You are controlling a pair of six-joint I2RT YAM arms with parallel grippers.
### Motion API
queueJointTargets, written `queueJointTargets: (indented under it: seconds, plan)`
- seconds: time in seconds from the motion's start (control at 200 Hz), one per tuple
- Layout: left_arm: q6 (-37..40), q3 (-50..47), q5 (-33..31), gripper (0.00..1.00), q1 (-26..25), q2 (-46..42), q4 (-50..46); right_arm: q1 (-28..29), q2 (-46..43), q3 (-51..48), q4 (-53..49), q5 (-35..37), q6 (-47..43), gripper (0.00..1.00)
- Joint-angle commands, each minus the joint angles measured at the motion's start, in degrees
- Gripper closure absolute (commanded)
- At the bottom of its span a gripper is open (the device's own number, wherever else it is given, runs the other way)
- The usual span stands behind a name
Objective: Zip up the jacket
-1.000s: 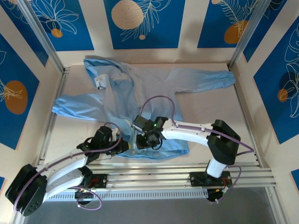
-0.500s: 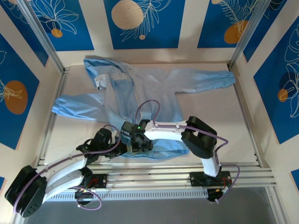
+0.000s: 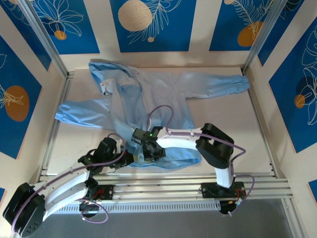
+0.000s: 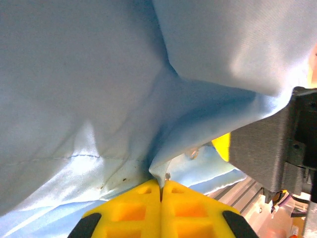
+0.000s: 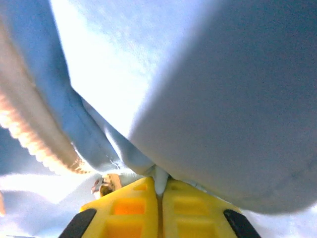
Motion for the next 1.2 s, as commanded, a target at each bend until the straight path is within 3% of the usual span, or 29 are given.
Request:
queueJointTargets:
  seconds: [0.0, 0.34, 0.495, 0.835, 1.196]
  plan:
    - [1.8, 2.1, 0.7, 1.0, 0.7, -0.9, -2.2, 0.8, -6.9, -2.6, -0.7, 6.7, -1.4, 0.94]
    - [6.3, 10.8, 4.4, 1.0, 1.8, -2.0, -0.4, 0.8, -20.8, -6.5, 6.6, 9.5, -9.8, 0.95]
    - [7.1, 12.4, 5.6, 1.0, 2.5, -3.7, 4.7, -0.5, -25.7, -8.4, 11.2, 8.0, -13.2, 1.0]
    - [8.0, 7.9, 4.3, 1.0, 3.3, -7.7, 21.0, -9.0, -38.9, -23.8, 31.8, -6.4, -17.0, 1.0]
    - [10.3, 2.6, 6.2, 1.0, 3.5, -7.4, 37.2, -13.1, -40.0, -23.6, 32.5, -16.7, -22.6, 1.0]
